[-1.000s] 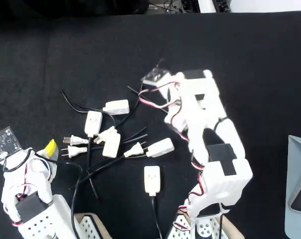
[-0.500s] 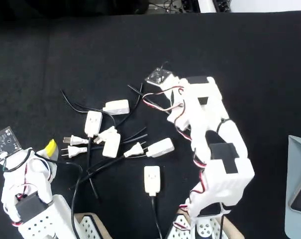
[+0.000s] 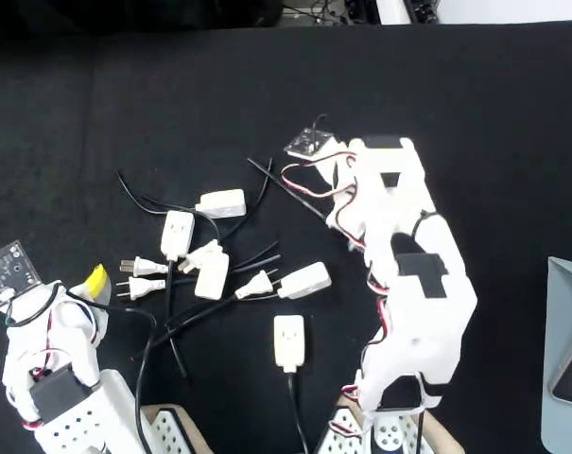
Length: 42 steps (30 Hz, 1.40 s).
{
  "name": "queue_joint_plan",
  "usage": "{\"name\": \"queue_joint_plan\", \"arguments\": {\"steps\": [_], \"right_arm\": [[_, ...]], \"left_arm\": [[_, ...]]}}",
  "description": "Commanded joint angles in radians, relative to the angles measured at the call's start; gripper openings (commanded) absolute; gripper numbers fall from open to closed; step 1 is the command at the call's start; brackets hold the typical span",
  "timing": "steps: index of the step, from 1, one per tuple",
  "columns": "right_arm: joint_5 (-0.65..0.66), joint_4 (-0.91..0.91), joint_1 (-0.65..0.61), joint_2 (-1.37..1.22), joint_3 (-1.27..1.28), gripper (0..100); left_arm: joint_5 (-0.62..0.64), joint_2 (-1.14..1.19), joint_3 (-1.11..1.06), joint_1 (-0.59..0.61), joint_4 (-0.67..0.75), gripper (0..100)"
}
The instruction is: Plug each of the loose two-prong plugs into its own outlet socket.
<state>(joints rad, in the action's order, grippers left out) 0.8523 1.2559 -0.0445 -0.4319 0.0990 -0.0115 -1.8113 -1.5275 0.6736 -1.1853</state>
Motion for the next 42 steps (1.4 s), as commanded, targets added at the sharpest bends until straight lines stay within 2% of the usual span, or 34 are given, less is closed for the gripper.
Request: {"name": "queue_joint_plan", "arguments": {"steps": [1,12,17,19,25,30,34,36,42], "right_arm": [[0.003,0.117,0.005,0.045,-0.067,1.1],[0.000,0.163,0.002,0.269,0.061,1.8],[-0.005,0.169,0.011,0.358,0.101,19.8],[-0.005,0.169,0.006,0.406,0.133,22.9],[-0.005,0.181,0.006,0.561,0.193,23.0],[0.002,0.316,0.000,0.648,0.193,22.6],[0.002,0.399,-0.075,0.700,0.203,11.3],[0.000,0.350,-0.091,0.731,0.263,10.0],[0.002,-0.035,-0.091,0.809,0.584,17.4]], "left_arm": [[-0.011,-0.008,0.010,-0.010,0.005,34],[-0.011,-0.008,0.010,-0.010,0.005,34],[-0.011,-0.008,0.010,-0.010,0.005,34],[-0.011,-0.008,0.010,-0.010,0.005,34],[-0.011,-0.008,0.010,-0.010,0.005,34],[-0.011,-0.008,0.010,-0.010,0.005,34],[-0.011,-0.008,0.010,-0.010,0.005,34],[-0.011,-0.008,0.010,-0.010,0.005,34],[-0.011,-0.008,0.010,-0.010,0.005,34]]}}
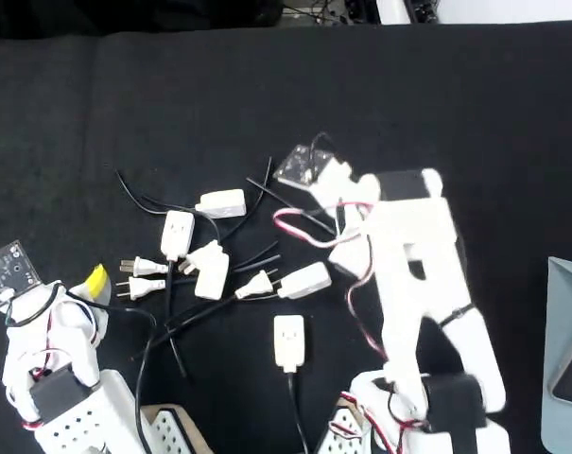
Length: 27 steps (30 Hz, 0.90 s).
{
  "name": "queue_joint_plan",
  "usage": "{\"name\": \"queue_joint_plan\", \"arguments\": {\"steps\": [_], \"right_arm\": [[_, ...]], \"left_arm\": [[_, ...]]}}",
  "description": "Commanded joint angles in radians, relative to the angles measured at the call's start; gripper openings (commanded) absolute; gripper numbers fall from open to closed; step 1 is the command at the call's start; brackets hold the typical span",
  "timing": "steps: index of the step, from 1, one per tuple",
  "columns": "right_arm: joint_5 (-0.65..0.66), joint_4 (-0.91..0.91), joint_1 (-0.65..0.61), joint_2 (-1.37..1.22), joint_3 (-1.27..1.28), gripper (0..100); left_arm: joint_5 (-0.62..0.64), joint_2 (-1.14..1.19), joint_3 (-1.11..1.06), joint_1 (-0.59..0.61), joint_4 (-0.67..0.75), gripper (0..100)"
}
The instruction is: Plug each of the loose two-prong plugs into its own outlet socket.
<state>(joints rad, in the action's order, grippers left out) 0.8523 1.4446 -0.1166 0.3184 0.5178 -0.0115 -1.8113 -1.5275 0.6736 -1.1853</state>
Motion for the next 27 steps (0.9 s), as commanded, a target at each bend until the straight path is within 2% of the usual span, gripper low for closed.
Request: {"name": "queue_joint_plan", "arguments": {"steps": [1,8,18,27], "right_arm": [[0.002,-0.262,-0.020,0.059,0.194,18.1],[0.012,-0.348,-0.006,0.025,0.231,18.7],[0.035,-0.416,0.100,-0.355,0.033,18.5],[0.037,-0.416,0.110,-0.542,-0.090,18.3]], "left_arm": [[-0.011,-0.008,0.010,-0.010,0.005,34],[-0.011,-0.008,0.010,-0.010,0.005,34],[-0.011,-0.008,0.010,-0.010,0.005,34],[-0.011,-0.008,0.010,-0.010,0.005,34]]}}
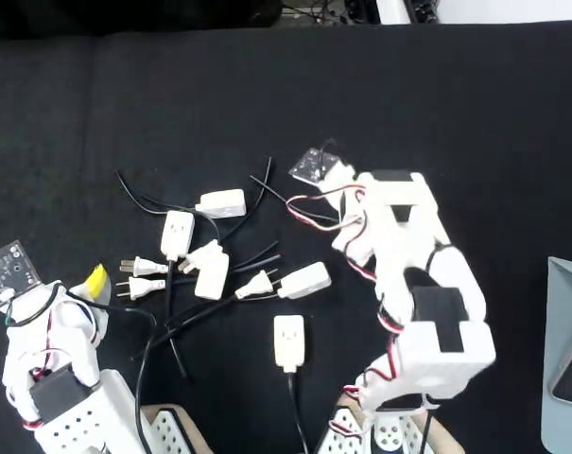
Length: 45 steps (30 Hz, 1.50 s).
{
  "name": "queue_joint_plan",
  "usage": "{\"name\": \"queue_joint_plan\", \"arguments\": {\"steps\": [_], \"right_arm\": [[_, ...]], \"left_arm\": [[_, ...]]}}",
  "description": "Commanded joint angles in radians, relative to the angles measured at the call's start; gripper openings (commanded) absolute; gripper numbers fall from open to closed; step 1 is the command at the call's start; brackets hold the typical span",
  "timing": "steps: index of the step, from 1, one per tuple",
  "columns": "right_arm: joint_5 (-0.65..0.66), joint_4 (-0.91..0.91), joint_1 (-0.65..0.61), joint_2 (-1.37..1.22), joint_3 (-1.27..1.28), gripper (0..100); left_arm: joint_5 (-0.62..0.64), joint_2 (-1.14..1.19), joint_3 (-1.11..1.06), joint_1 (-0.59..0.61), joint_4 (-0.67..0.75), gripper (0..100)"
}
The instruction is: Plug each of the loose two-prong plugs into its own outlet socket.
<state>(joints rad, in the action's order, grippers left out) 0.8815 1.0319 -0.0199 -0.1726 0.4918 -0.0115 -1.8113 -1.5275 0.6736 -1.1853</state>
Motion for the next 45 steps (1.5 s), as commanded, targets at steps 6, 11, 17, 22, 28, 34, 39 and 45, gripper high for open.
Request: {"name": "queue_joint_plan", "arguments": {"steps": [6,11,17,22,28,34,39,45], "right_arm": [[0.008,0.008,0.041,-0.068,-0.104,6.5],[0.006,0.035,0.055,-0.065,-0.128,1.2],[0.002,0.181,0.037,0.093,-0.139,1.1],[-0.097,0.209,0.032,0.321,-0.051,1.1],[-0.278,0.184,0.031,0.553,0.062,1.1],[-0.474,0.086,0.031,0.731,0.199,1.3],[-0.631,0.078,0.031,0.811,0.251,1.4],[-0.818,0.064,0.032,0.858,0.285,1.4]], "left_arm": [[-0.011,-0.008,0.010,-0.010,0.005,34],[-0.011,-0.008,0.008,-0.010,0.005,34],[-0.011,-0.008,0.019,-0.012,0.005,34],[-0.091,-0.003,0.116,-0.013,0.025,33],[-0.170,0.018,0.289,-0.128,0.015,29],[-0.192,0.292,0.417,-0.291,0.015,27],[-0.212,0.631,0.631,-0.420,-0.069,28],[-0.273,0.904,0.866,-0.648,-0.181,28]]}}
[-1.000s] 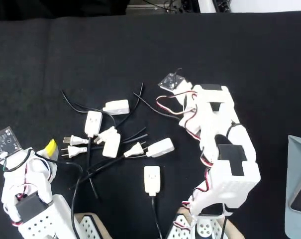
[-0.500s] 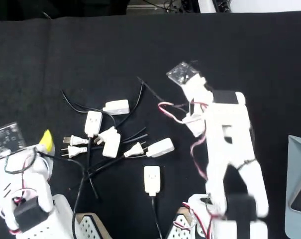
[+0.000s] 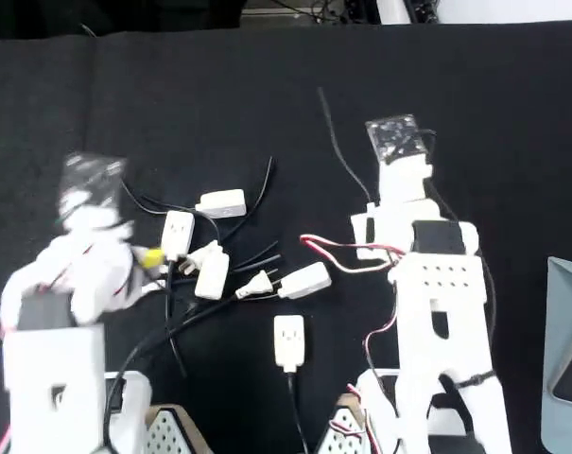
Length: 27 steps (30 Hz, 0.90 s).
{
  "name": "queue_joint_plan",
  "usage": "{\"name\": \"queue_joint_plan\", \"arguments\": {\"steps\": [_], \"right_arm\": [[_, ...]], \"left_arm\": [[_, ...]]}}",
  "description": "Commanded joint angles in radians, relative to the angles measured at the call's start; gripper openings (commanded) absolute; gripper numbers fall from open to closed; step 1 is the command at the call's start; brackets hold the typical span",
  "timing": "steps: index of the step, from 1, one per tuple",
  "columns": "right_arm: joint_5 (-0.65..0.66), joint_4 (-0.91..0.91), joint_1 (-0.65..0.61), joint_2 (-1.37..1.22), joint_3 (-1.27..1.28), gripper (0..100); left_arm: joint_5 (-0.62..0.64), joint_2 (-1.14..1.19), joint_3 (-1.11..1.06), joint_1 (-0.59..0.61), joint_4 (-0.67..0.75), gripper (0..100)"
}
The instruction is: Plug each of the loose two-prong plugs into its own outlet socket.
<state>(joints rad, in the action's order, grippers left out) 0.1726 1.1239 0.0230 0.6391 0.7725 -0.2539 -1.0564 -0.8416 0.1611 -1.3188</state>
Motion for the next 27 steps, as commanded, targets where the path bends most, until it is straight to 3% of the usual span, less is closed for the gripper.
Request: {"name": "queue_joint_plan", "arguments": {"steps": [1,7,14,20,24,27], "right_arm": [[-0.132,-0.037,-0.006,0.053,0.010,1.4],[-0.189,-0.140,-0.002,0.067,0.105,1.3],[-0.190,-0.247,0.009,0.067,0.206,1.3],[-0.190,-0.247,0.009,0.067,0.209,1.3],[-0.190,-0.247,0.008,0.067,0.211,1.3],[-0.190,-0.247,0.009,0.065,0.211,1.3]], "left_arm": [[-0.044,0.186,0.199,-0.157,-0.049,28],[-0.055,0.391,0.222,-0.222,-0.040,35],[0.026,0.503,0.208,-0.312,0.034,34],[0.109,0.569,0.071,-0.358,0.213,34],[0.104,0.615,-0.039,-0.361,0.381,25],[0.104,0.632,-0.074,-0.360,0.431,20]]}}
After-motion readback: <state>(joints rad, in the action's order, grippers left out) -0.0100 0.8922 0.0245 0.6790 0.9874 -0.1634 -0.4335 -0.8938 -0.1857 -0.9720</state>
